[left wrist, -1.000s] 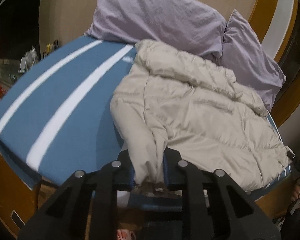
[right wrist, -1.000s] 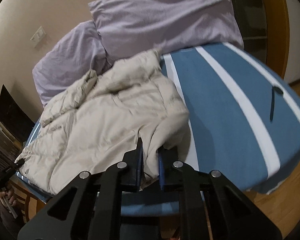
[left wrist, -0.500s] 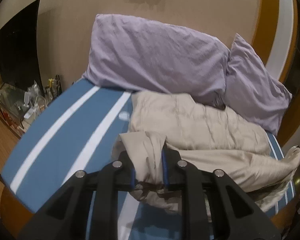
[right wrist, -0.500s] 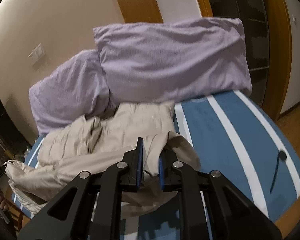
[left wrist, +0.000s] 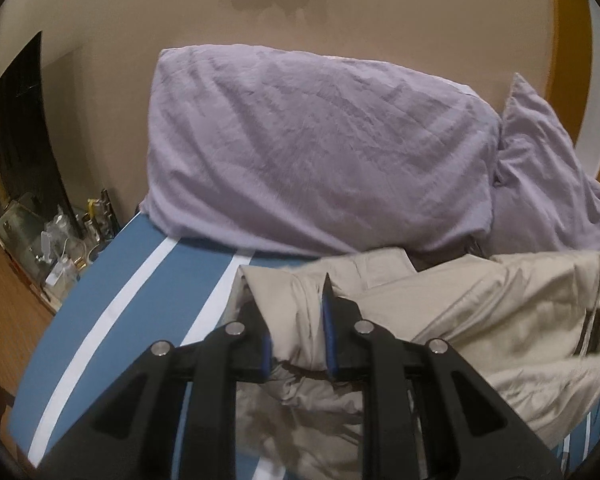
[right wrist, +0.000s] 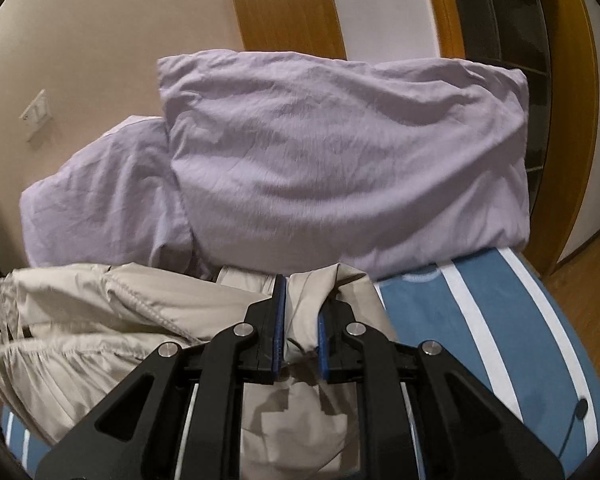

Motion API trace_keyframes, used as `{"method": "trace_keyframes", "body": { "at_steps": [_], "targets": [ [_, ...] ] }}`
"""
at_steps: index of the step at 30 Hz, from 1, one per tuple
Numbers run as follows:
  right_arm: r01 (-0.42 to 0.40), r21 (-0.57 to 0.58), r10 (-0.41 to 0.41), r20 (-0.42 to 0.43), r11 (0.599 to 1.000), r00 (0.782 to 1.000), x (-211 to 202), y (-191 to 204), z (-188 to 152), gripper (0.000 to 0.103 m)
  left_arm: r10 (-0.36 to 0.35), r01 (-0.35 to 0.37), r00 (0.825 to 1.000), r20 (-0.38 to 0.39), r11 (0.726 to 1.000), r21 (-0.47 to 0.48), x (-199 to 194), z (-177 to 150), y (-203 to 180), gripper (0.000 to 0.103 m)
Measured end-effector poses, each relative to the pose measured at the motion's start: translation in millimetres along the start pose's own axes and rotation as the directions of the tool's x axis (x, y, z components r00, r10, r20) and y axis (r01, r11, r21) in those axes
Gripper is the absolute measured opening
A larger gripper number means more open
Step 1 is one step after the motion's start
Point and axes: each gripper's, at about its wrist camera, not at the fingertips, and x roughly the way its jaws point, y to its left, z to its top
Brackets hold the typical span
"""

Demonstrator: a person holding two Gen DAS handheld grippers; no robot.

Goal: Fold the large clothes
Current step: 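Grasp the jacket hem with both grippers and lift it, then carry the hem toward the collar with both grippers and release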

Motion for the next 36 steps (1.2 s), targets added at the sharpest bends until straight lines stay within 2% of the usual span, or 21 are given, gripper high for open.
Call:
{"method": "trace_keyframes", "body": {
  "at_steps": [8,15,20,23,24,25,26,27,29,33,36],
  "targets": [
    [0.083,0.007,-0.083,-0.024,0.997,0.996,83.4,6.5,9.8,0.014,0.033,-0.033,0.999,-0.032,0.999,-0.01,84.2,23.2,-14.4,0.02],
    [0.187,-0.047,-0.189,-0.058,0.981,0.98,138.5,13.4,0.0,0.014,0.101,-0.1,0.994,-0.047,0.995,0.019,144.2,16.8,-26.5,0.02],
    [0.213,-0.024,-0.215,-0.115,0.977,0.97,162.6,5.5,-9.5,0.018,0.118,-0.118,0.991,-0.061,0.993,0.003,170.7,10.2,-26.5,0.026],
    [0.214,-0.018,-0.214,-0.157,0.977,0.964,168.4,2.1,-10.7,0.023,0.131,-0.132,0.989,-0.072,0.991,-0.005,179.1,6.5,-25.8,0.032],
    [0.213,-0.016,-0.213,-0.159,0.977,0.964,166.9,1.8,-10.0,0.027,0.133,-0.134,0.988,-0.076,0.991,-0.008,179.8,6.1,-24.8,0.035],
    [0.22,-0.016,-0.219,-0.156,0.975,0.963,160.6,1.7,-8.1,0.042,0.132,-0.133,0.988,-0.078,0.991,-0.013,178.2,6.2,-23.2,0.038],
    [0.234,-0.02,-0.235,-0.143,0.972,0.962,153.4,2.3,-6.2,0.053,0.132,-0.133,0.988,-0.078,0.991,-0.017,174.8,6.3,-21.5,0.049],
    [0.248,-0.027,-0.249,-0.103,0.968,0.963,139.1,4.6,-3.4,0.071,0.146,-0.147,0.987,-0.067,0.989,-0.022,166.6,6.5,-18.0,0.067],
    [0.219,-0.045,-0.221,-0.048,0.975,0.974,114.3,11.8,0.9,0.074,0.172,-0.173,0.984,-0.044,0.984,-0.033,152.9,7.1,-12.3,0.089],
    [0.098,-0.065,-0.102,-0.056,0.993,0.993,80.5,37.9,1.2,0.074,0.132,-0.133,0.991,-0.026,0.991,-0.033,119.4,5.4,-8.9,0.089],
    [0.001,-0.111,-0.012,-0.1,0.994,0.995,69.2,72.2,-11.0,0.074,0.08,-0.081,0.996,-0.042,0.996,-0.029,98.7,-2.8,-18.3,0.089]
  ]
}}
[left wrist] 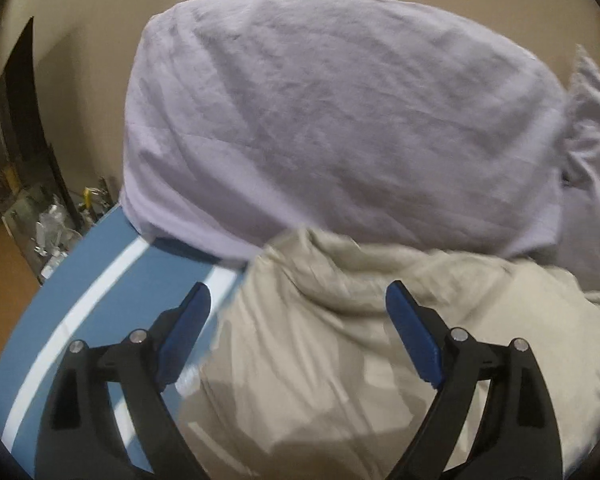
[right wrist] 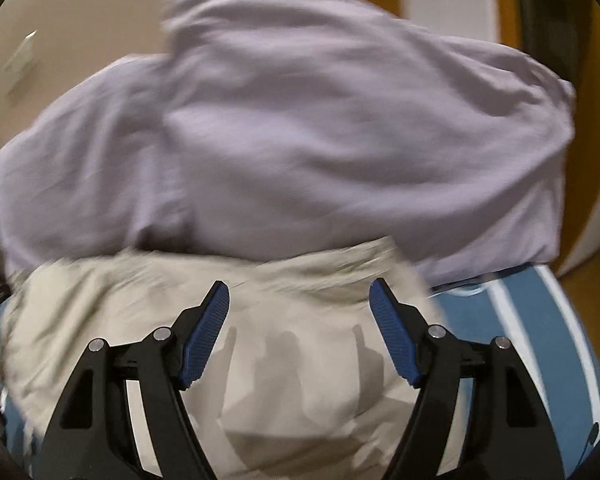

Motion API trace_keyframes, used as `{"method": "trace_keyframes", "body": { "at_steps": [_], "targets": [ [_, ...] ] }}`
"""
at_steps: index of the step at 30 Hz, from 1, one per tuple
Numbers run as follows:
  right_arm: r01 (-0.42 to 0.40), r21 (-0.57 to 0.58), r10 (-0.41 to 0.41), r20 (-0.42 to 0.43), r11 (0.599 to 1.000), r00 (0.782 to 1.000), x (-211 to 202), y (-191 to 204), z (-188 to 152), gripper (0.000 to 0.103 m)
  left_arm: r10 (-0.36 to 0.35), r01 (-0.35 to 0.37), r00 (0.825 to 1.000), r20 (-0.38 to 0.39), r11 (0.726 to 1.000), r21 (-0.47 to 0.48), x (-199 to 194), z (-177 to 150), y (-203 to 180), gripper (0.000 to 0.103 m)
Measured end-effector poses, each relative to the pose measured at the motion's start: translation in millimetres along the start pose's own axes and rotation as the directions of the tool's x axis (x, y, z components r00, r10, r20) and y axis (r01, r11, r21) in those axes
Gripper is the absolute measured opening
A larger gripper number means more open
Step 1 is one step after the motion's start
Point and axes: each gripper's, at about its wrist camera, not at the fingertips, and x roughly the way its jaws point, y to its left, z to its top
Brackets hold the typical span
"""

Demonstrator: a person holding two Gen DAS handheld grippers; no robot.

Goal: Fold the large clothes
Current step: 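Carry the hem toward the collar with both grippers and release, then smooth the folded jacket near the collar with both open grippers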

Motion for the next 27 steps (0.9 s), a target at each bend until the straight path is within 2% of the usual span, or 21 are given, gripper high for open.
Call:
{"method": "trace_keyframes", "body": {
  "at_steps": [5,9,13,17,20,27],
  "targets": [
    [-0.097,-0.127,0.091,-0.052,0.987,0.995,-9.1,67.0,-30.9,0.074,-0.105,0.106,0.994,-0.027,0.993,0.051,-30.5,-26.8,-28.0,0.089],
    [-0.089,-0.183,0.08,-0.056,0.979,0.995,-6.5,91.6,-52.5,0.074,-0.145,0.146,0.989,-0.014,0.985,0.094,-42.5,-43.1,-52.7,0.09],
    [-0.041,-0.188,0.033,-0.048,0.981,0.998,10.9,104.5,-62.1,0.074,-0.103,0.101,0.995,0.005,0.986,0.136,-32.3,-51.7,-81.2,0.091],
    [0.007,-0.197,-0.012,-0.026,0.98,1.0,36.3,111.9,-58.0,0.074,-0.018,0.016,1.0,0.015,0.988,0.151,-4.8,-52.9,-95.0,0.092],
    [0.02,-0.182,-0.026,-0.027,0.983,0.999,56.5,112.1,-52.9,0.074,0.042,-0.043,0.999,0.007,0.991,0.13,18.3,-50.1,-97.5,0.097],
    [0.048,-0.134,-0.057,-0.064,0.99,0.996,96.3,111.9,-38.8,0.074,0.067,-0.067,0.998,0.0,0.995,0.077,48.0,-40.2,-94.9,0.1]
  ]
}}
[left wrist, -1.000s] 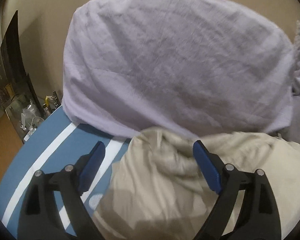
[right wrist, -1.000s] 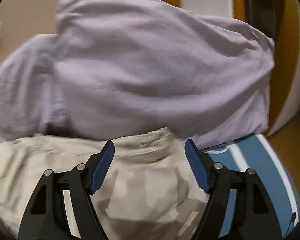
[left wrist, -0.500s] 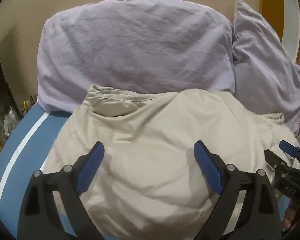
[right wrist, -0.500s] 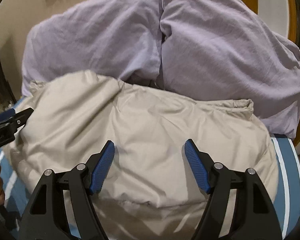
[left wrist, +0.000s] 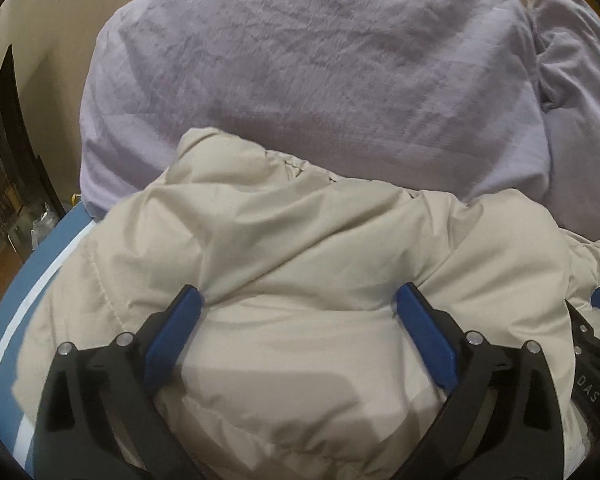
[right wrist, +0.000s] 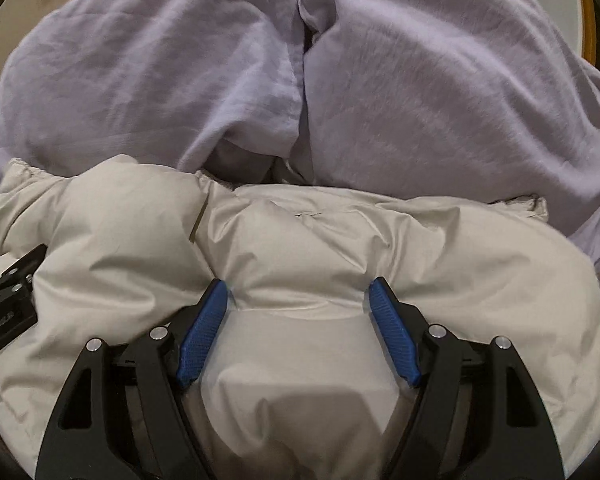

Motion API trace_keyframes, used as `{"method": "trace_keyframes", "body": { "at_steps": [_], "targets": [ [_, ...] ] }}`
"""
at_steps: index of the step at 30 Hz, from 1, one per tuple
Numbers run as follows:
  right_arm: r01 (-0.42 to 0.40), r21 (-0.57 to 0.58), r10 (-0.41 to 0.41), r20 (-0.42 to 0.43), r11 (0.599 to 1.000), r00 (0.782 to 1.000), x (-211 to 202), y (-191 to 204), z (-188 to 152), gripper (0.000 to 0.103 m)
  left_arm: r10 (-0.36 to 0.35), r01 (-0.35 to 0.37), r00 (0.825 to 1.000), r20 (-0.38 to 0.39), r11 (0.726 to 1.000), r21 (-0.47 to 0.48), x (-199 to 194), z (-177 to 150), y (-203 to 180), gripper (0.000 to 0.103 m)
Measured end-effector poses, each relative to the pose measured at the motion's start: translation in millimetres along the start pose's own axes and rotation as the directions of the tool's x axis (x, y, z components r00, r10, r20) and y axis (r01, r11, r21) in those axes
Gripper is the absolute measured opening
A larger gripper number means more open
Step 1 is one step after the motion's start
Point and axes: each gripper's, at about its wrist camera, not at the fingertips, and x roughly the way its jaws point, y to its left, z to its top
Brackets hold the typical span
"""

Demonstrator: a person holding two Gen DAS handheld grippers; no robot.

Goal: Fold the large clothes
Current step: 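Smooth the folded jacket near the collar with both open grippers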

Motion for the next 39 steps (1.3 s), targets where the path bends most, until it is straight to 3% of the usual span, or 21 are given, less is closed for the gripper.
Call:
{"method": "trace_keyframes", "body": {
  "at_steps": [13,17,22,26,29,33,39],
  "targets": [
    [0.0,0.031,0.001,-0.023,1.0,1.0,17.4,-4.3,1.5,0.076,0.027,-0.026,0.999,-0.032,0.999,0.038,31.6,3.4,-10.8,0.101],
    [-0.016,0.037,0.017,-0.02,0.999,1.0,9.3,-8.0,2.2,0.077,0.0,0.0,1.0,-0.004,1.0,0.028,23.4,-4.2,-7.6,0.101],
    [-0.003,0.062,-0.001,0.068,0.998,0.998,-31.5,-32.2,19.2,0.079,-0.04,0.04,0.999,-0.026,0.999,0.002,13.6,3.1,8.8,0.101],
    [0.045,0.136,-0.053,0.051,0.99,0.997,-36.6,-66.1,29.6,0.079,-0.039,0.039,0.999,-0.022,0.999,-0.005,5.7,10.3,16.1,0.101],
    [0.088,0.192,-0.093,0.018,0.977,0.995,-31.8,-91.7,32.8,0.079,0.022,-0.022,0.999,0.04,1.0,0.007,-3.5,16.6,22.1,0.101],
    [0.139,0.242,-0.14,-0.01,0.96,0.99,-24.9,-116.7,31.5,0.079,0.141,-0.14,0.982,0.124,0.99,-0.011,-9.7,24.1,36.2,0.101],
    [0.201,0.175,-0.194,-0.056,0.964,0.979,14.3,-105.1,17.7,0.082,0.158,-0.16,0.987,-0.029,0.984,-0.082,32.5,20.9,62.8,0.101]
  ]
}}
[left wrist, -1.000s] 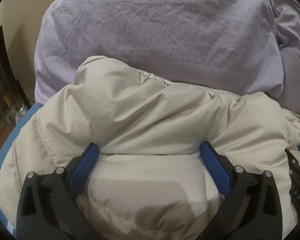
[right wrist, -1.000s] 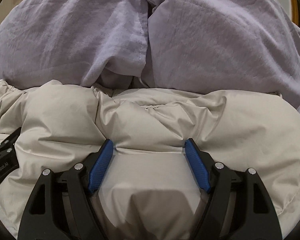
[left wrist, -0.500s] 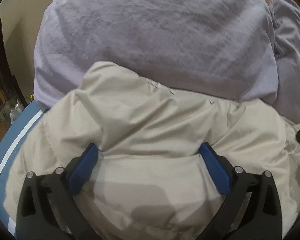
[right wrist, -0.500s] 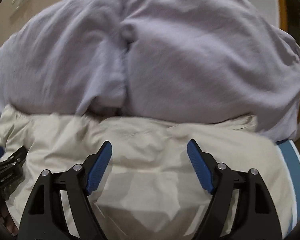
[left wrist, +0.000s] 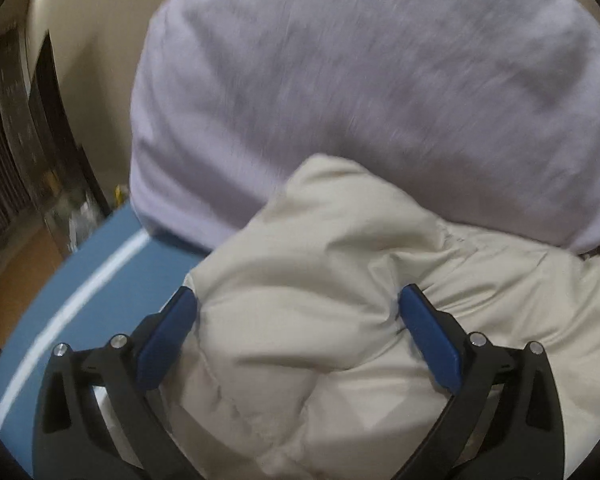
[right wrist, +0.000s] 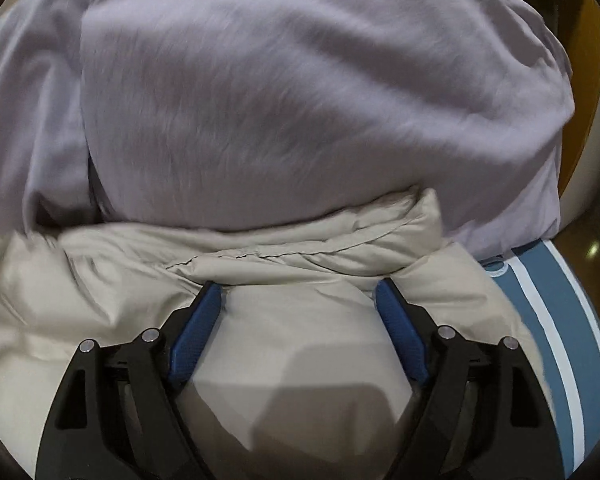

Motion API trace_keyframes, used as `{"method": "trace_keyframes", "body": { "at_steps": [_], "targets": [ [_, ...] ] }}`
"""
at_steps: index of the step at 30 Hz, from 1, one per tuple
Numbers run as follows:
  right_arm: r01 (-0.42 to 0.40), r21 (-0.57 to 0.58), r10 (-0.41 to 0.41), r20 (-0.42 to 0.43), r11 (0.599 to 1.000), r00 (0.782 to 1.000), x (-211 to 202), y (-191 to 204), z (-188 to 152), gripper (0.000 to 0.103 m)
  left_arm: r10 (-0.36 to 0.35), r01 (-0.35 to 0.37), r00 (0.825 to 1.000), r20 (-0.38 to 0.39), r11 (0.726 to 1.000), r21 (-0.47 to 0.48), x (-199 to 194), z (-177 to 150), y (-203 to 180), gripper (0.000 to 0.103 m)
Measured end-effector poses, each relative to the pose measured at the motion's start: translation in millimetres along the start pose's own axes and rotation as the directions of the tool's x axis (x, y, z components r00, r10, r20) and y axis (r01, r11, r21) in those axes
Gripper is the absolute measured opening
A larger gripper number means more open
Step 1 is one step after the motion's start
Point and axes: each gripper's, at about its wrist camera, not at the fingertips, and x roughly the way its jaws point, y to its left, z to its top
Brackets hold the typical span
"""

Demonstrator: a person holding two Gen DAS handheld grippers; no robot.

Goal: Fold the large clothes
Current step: 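Smooth the folded jacket near the collar with both open grippers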

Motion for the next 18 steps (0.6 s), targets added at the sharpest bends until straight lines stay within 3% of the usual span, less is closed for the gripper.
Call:
{"method": "trace_keyframes", "body": {
  "at_steps": [7,14,18],
  "targets": [
    [-0.022,0.024,0.022,-0.034,0.999,0.999,10.9,-4.3,-3.6,0.087,0.012,-0.012,1.0,-0.013,1.0,0.025,12.8,-7.2,-6.7,0.101],
    [0.038,0.03,-0.037,-0.033,0.999,0.999,-5.2,4.9,3.5,0.088,0.033,-0.033,0.999,-0.007,0.999,0.04,27.3,-9.9,-5.6,0.101],
    [-0.147,0.079,0.142,0.056,0.986,0.988,-54.7,18.7,15.0,0.088,0.043,-0.042,0.999,-0.004,0.998,0.047,27.7,-9.9,-8.2,0.101]
  ]
}}
